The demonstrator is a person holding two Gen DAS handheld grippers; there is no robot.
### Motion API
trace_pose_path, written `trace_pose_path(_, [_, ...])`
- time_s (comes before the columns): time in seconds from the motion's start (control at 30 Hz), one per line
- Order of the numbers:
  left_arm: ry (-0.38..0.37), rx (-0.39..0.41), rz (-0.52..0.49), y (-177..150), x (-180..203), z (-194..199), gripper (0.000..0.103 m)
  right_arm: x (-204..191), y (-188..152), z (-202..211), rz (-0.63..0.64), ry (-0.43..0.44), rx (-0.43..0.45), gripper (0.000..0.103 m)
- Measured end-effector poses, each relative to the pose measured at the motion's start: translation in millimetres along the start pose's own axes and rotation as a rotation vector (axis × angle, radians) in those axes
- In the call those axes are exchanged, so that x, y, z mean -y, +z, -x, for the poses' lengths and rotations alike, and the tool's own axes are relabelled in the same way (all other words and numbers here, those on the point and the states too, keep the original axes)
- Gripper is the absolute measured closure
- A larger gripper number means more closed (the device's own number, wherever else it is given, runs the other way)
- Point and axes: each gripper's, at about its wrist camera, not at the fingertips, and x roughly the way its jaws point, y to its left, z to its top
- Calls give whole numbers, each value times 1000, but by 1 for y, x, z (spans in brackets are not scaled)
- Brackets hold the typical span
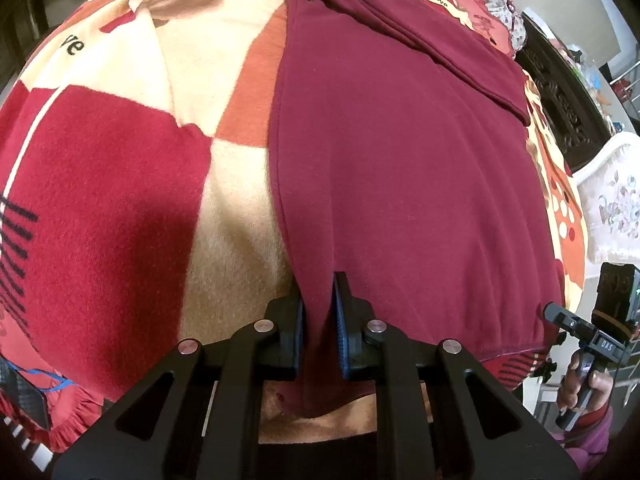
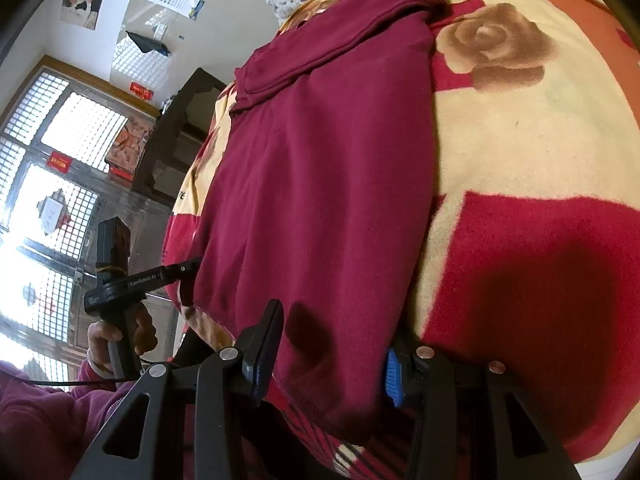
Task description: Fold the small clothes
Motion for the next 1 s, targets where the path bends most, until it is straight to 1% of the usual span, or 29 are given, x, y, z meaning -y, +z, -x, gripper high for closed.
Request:
trace_pose_path(0.13, [-26, 18, 14, -3, -4, 0, 89, -2, -1, -2, 28, 14, 4, 61])
trace_pose_path(0.17, [-30, 21, 9, -3, -4, 0, 89, -3, -1, -1, 33, 20, 23, 61])
trace_pose_path(0.2, [-31, 20, -4, -3, -3, 1, 89, -3, -1, 0, 25, 33, 40, 70])
trace_pose_path(0.23, [-32, 14, -20, -3, -2, 2, 90, -1, -1, 0, 9, 49, 52, 83])
trace_pose_path(0.27, [-37, 11, -15, -2, -1, 2, 96, -1, 0, -1, -6, 58, 57, 87])
trace_pose_path(0.3, [-64, -2, 1, 0, -2, 3, 96, -1, 1, -1, -6, 56, 60, 90])
trace_pose_path(0.37, [-92, -10, 10, 5, -1, 9, 97, -6, 6, 3, 21, 73, 77, 91])
trace_pose_path(0.47, [-139, 32, -7, 22, 7, 29, 97, -17, 25, 18, 62, 126, 132, 91])
trace_pose_path(0.57, [-176, 75, -18, 44, 14, 43, 97, -27, 59, 33, 96, 181, 202, 91])
trace_pose_path(0.6, [-188, 101, -21, 57, 18, 47, 97, -30, 74, 37, 107, 195, 229, 91])
trace_pose_path(0.67, [-207, 131, -20, 77, 22, 51, 97, -33, 99, 39, 121, 203, 270, 91])
trace_pose_path(0.77, [-228, 199, -28, 117, 31, 57, 97, -37, 140, 38, 145, 196, 334, 91])
trace_pose_path(0.87, [-222, 278, -59, 165, 42, 61, 97, -33, 187, 29, 136, 180, 371, 91])
trace_pose_path(0.93, [-209, 303, -67, 198, 44, 57, 97, -28, 219, 22, 135, 158, 380, 91])
trace_pose_path(1.0, [-193, 319, -59, 230, 47, 47, 97, -16, 250, 14, 107, 153, 380, 91])
